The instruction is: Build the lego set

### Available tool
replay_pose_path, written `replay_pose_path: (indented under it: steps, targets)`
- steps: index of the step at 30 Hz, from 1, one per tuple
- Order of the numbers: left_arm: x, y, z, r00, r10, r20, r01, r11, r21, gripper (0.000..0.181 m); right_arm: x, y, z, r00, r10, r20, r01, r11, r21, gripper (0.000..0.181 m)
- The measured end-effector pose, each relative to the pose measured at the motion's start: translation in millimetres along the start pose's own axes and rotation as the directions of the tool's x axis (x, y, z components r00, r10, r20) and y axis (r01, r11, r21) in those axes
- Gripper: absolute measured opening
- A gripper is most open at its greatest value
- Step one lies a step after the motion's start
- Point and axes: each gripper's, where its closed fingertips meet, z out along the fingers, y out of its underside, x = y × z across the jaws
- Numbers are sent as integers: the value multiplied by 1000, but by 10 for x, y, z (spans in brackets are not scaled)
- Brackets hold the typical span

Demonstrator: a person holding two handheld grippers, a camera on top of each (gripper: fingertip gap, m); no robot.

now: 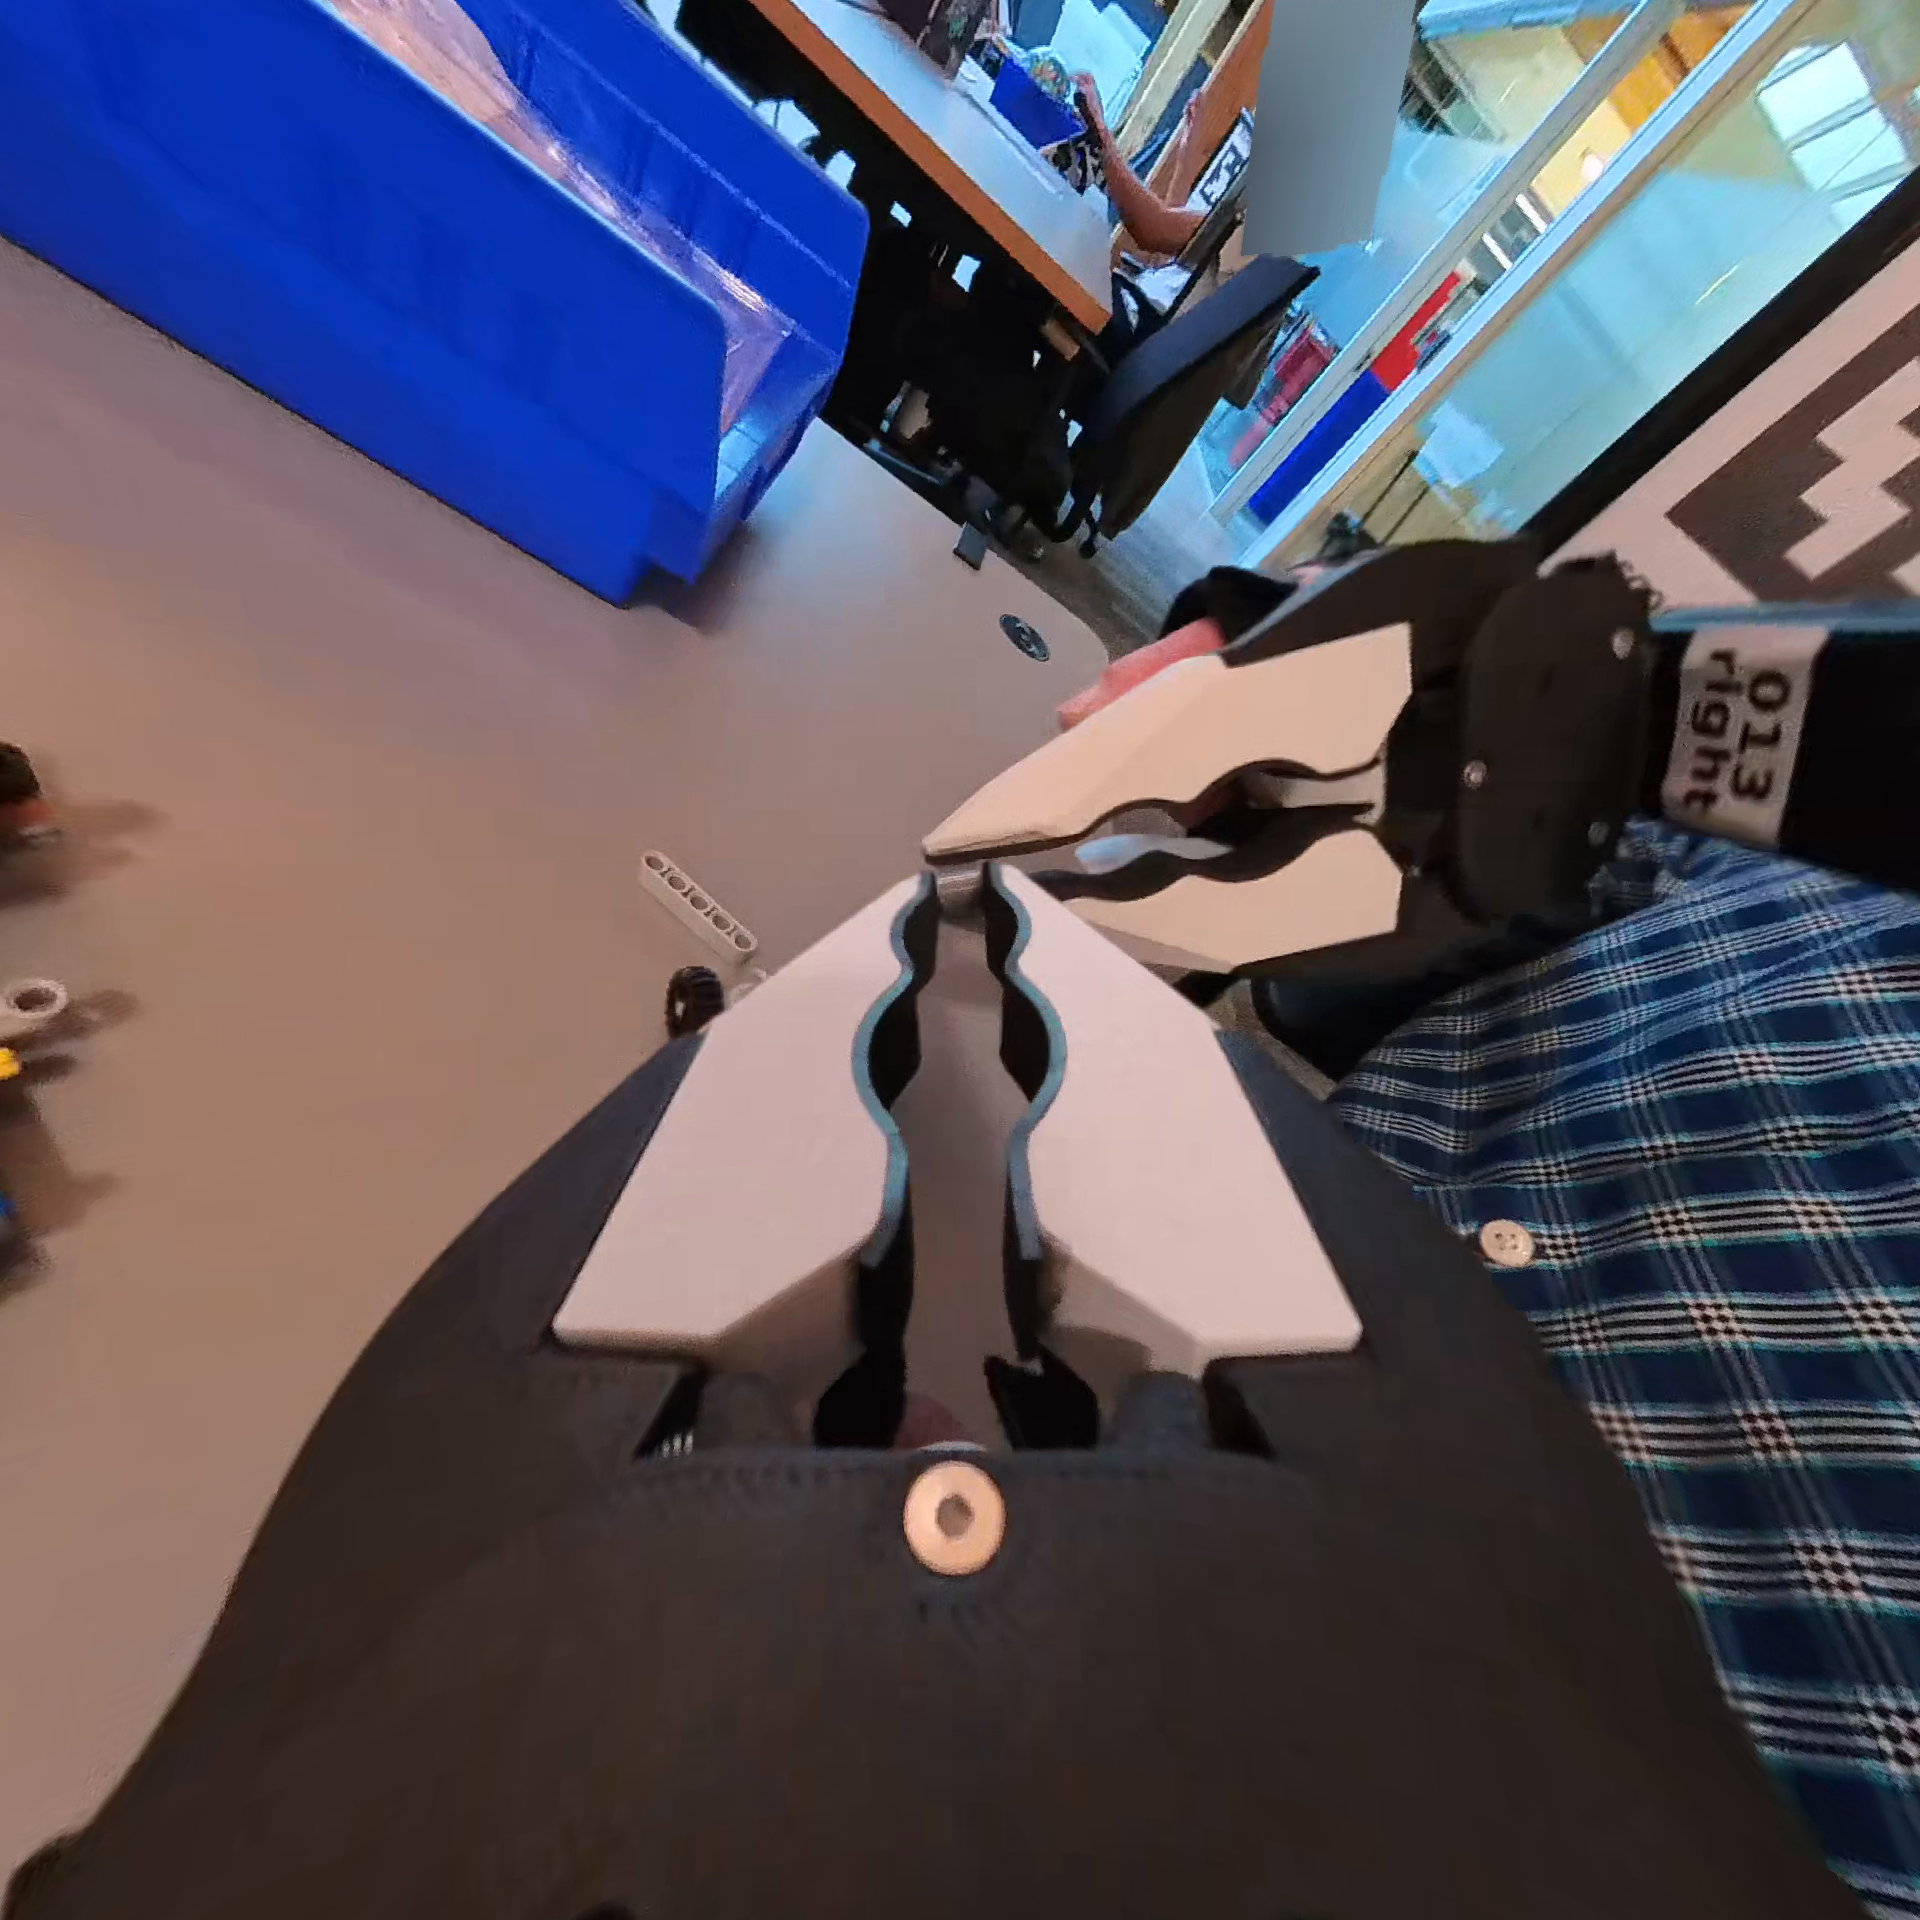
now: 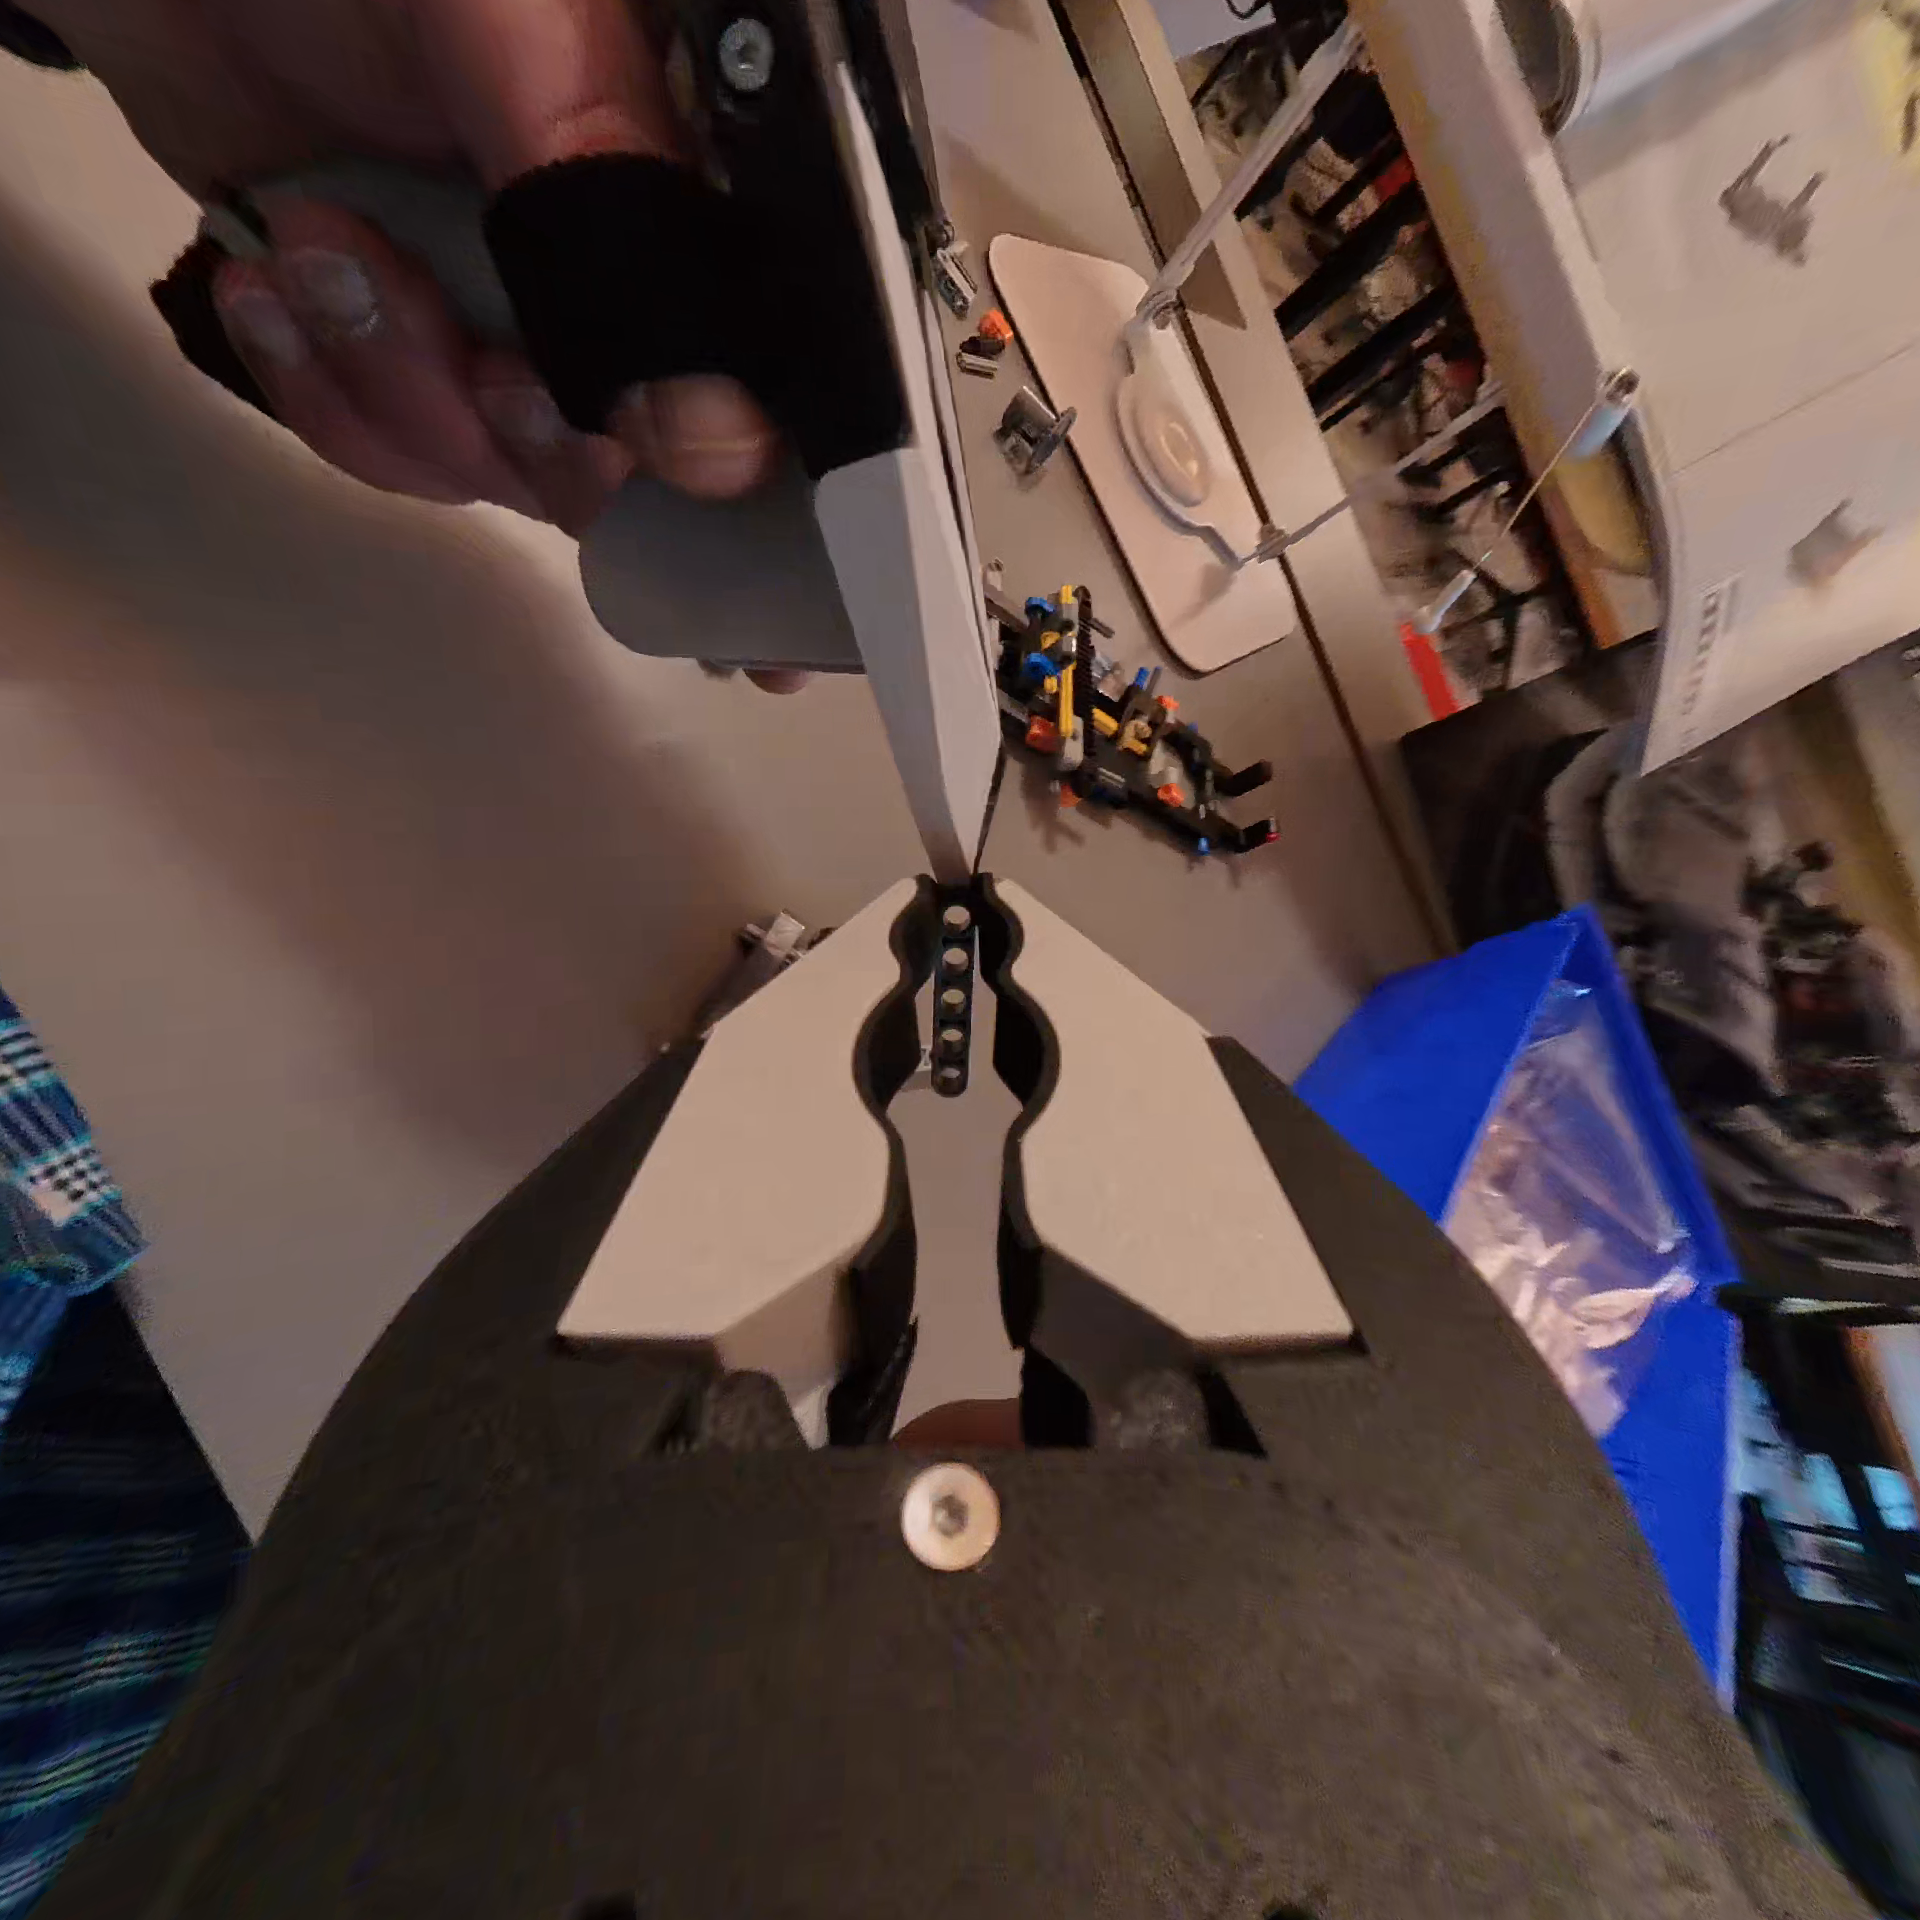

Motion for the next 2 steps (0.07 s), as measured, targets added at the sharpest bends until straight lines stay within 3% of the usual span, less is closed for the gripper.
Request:
replay_pose_path:
  steps: [2]
  targets:
    - [-1, 17, -2, 1000, -6, -3, 6, 1000, 4, 5, -13, -3, -6, 999, -28, -17, 28, 1000, 1, 4]
